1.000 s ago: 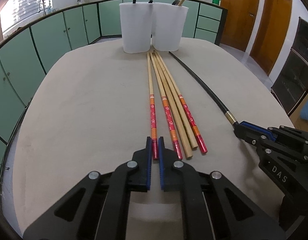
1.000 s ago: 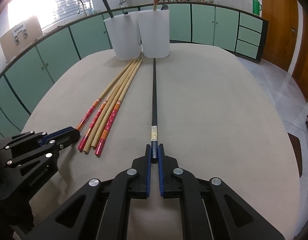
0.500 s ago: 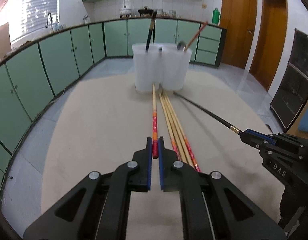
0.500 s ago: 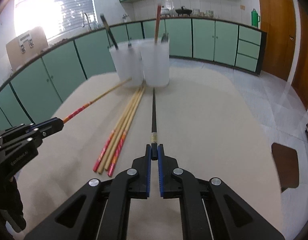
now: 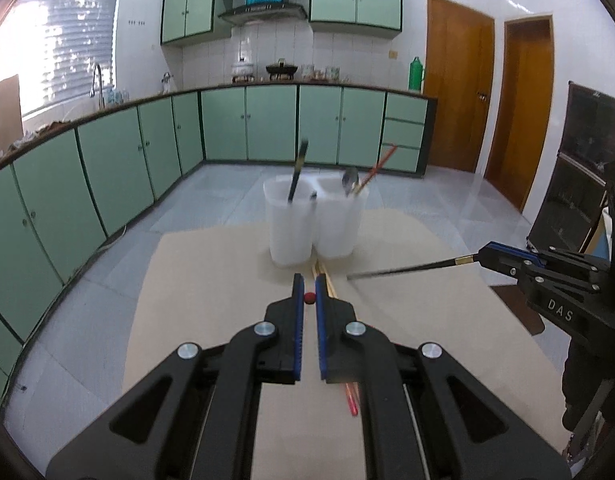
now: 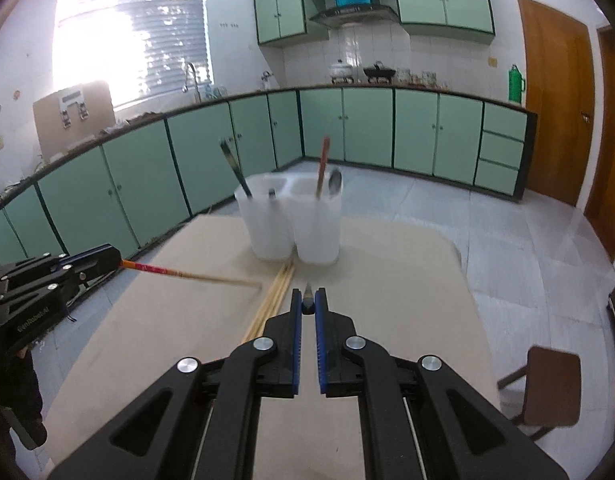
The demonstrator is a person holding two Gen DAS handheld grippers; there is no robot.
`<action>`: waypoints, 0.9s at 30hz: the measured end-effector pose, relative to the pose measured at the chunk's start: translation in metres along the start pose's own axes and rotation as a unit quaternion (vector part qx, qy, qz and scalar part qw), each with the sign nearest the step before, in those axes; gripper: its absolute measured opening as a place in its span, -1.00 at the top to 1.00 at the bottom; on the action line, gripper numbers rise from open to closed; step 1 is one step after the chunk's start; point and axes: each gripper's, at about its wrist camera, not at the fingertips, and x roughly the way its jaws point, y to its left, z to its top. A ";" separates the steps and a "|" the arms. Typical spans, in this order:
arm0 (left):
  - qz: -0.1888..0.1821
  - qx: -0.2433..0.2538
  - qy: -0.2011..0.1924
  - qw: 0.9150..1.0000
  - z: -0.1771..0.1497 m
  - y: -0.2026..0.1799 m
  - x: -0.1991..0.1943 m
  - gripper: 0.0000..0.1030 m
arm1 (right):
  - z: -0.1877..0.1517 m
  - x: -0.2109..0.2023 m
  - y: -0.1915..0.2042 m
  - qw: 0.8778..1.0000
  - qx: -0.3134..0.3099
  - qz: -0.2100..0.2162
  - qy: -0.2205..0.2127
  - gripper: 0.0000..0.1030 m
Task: Organize utensils
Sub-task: 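Lower both chopsticks into the white holder and open both tools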
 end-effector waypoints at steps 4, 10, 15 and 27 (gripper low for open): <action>-0.004 0.006 -0.019 1.000 0.020 0.003 -0.004 0.91 | 0.026 -0.001 0.000 1.000 -0.014 0.009 -0.012 0.88; -0.011 0.011 -0.023 1.000 0.045 0.011 -0.002 0.91 | 0.053 0.005 0.004 0.999 -0.032 0.024 -0.011 0.88; -0.003 0.013 -0.042 0.999 0.066 0.022 -0.012 0.91 | 0.076 -0.002 0.005 0.998 -0.051 0.037 -0.022 0.88; -0.008 0.029 -0.097 0.995 0.142 0.030 -0.016 0.91 | 0.168 -0.013 0.005 0.992 -0.044 0.072 -0.096 0.88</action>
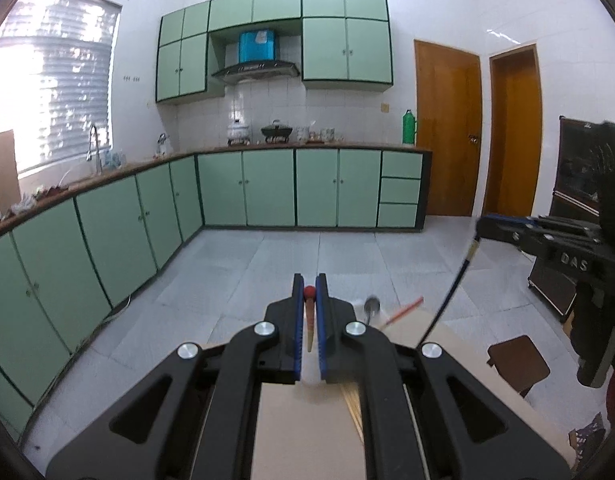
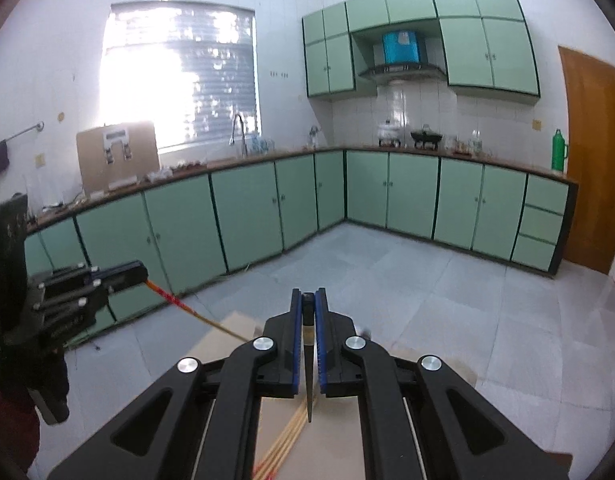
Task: Organize utensils
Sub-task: 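Lower both chopsticks into the white holder and open both tools, then withdraw both open tools back toward the remaining chopsticks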
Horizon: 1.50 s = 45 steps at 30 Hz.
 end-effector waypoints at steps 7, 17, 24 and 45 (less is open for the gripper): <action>-0.017 0.025 0.009 1.000 0.031 -0.007 0.047 0.91 | 0.035 0.037 -0.015 0.999 0.010 -0.028 -0.032 0.88; -0.048 0.013 0.068 0.996 0.017 -0.004 0.111 0.91 | 0.005 0.109 -0.036 0.998 0.027 -0.055 0.016 0.88; -0.053 -0.011 0.093 0.994 0.003 0.011 0.137 0.47 | -0.013 0.127 -0.050 0.996 0.047 -0.053 0.049 0.59; -0.003 -0.057 0.054 0.997 -0.065 0.010 0.053 -0.35 | -0.089 0.029 -0.044 0.992 0.071 -0.102 0.026 -0.58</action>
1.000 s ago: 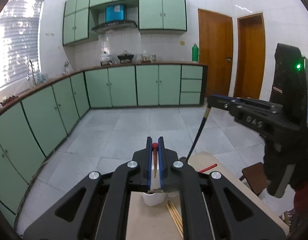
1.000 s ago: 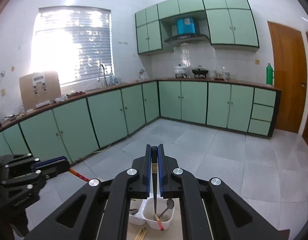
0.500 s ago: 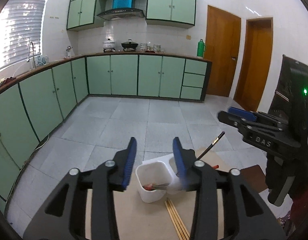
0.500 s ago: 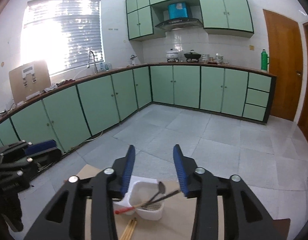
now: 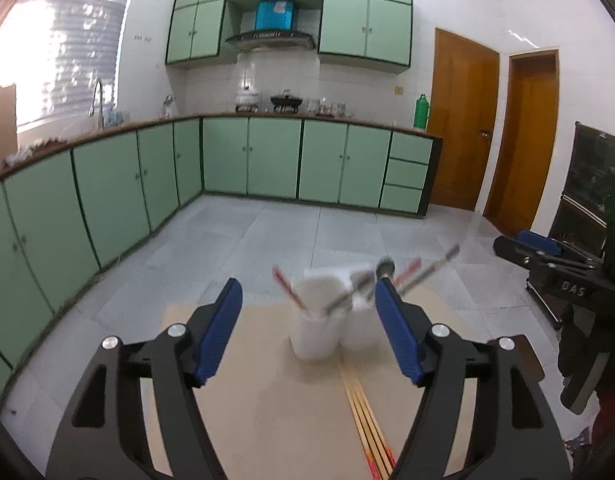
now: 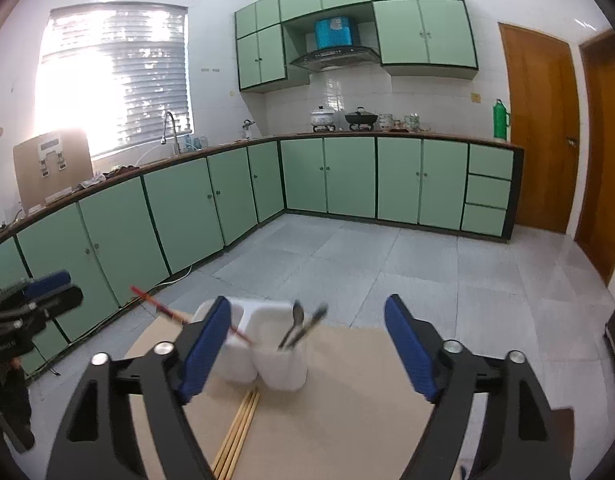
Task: Organize utensils
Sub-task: 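Withdraw both open tools back toward the remaining chopsticks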
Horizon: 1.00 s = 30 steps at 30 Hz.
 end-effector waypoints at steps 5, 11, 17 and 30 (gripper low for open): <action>0.008 -0.010 0.034 0.999 -0.058 -0.006 0.000 -0.56 | -0.045 -0.011 0.002 1.000 0.009 -0.009 0.017 -0.78; 0.009 -0.016 0.077 0.997 -0.116 -0.007 0.008 -0.65 | -0.104 -0.016 0.014 0.998 0.008 -0.017 0.055 -0.88; 0.028 -0.016 0.130 0.991 -0.161 0.004 0.018 -0.67 | -0.154 -0.012 0.024 0.994 0.018 -0.023 0.109 -0.88; 0.048 -0.017 0.191 0.980 -0.208 0.006 0.020 -0.68 | -0.213 0.000 0.062 0.980 -0.001 -0.004 0.200 -0.56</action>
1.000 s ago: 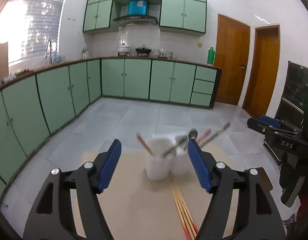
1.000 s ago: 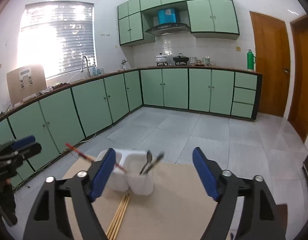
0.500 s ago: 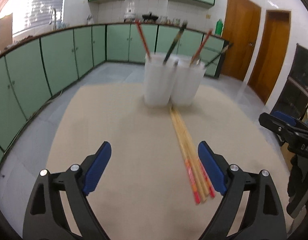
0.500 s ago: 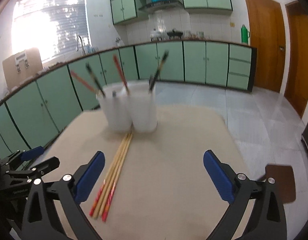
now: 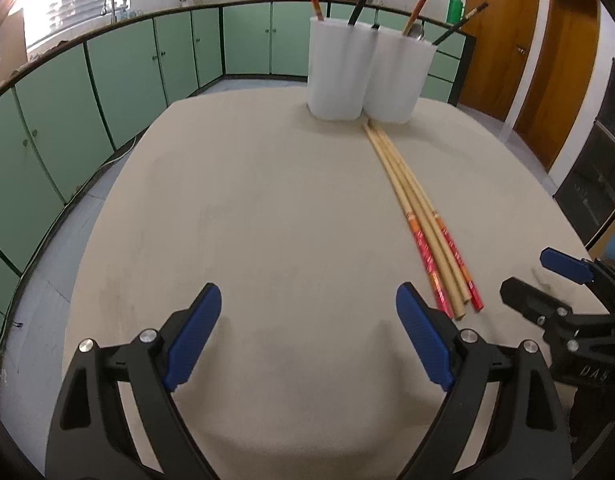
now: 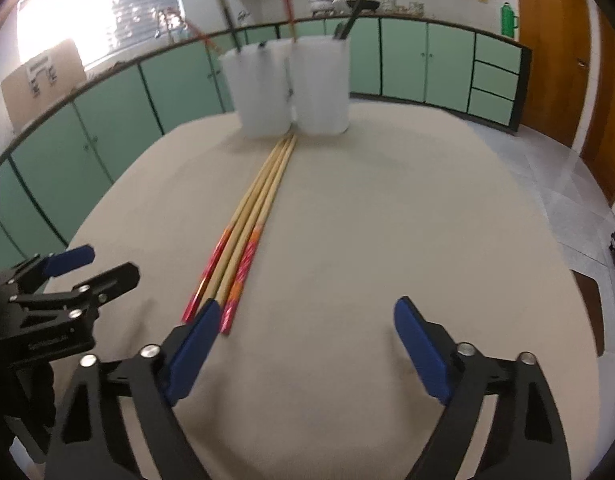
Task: Organize utensils
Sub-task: 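Withdraw both open tools back toward the remaining chopsticks, then grasp a red-patterned chopstick with the right tool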
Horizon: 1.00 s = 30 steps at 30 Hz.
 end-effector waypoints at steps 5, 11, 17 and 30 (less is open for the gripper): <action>0.001 -0.007 0.011 1.000 -0.006 0.003 0.003 -0.68 | -0.003 0.005 0.014 1.000 -0.016 0.000 0.010 -0.28; -0.001 -0.011 0.011 1.000 -0.005 0.003 0.002 -0.68 | -0.005 0.009 0.023 0.999 -0.026 0.000 0.018 -0.06; -0.003 -0.014 0.012 1.000 -0.005 0.003 0.002 -0.68 | -0.005 0.010 0.033 0.999 -0.045 -0.013 0.021 0.06; -0.003 -0.010 0.019 1.000 -0.006 -0.001 0.005 -0.69 | -0.004 0.011 0.035 0.999 -0.048 0.003 0.019 0.86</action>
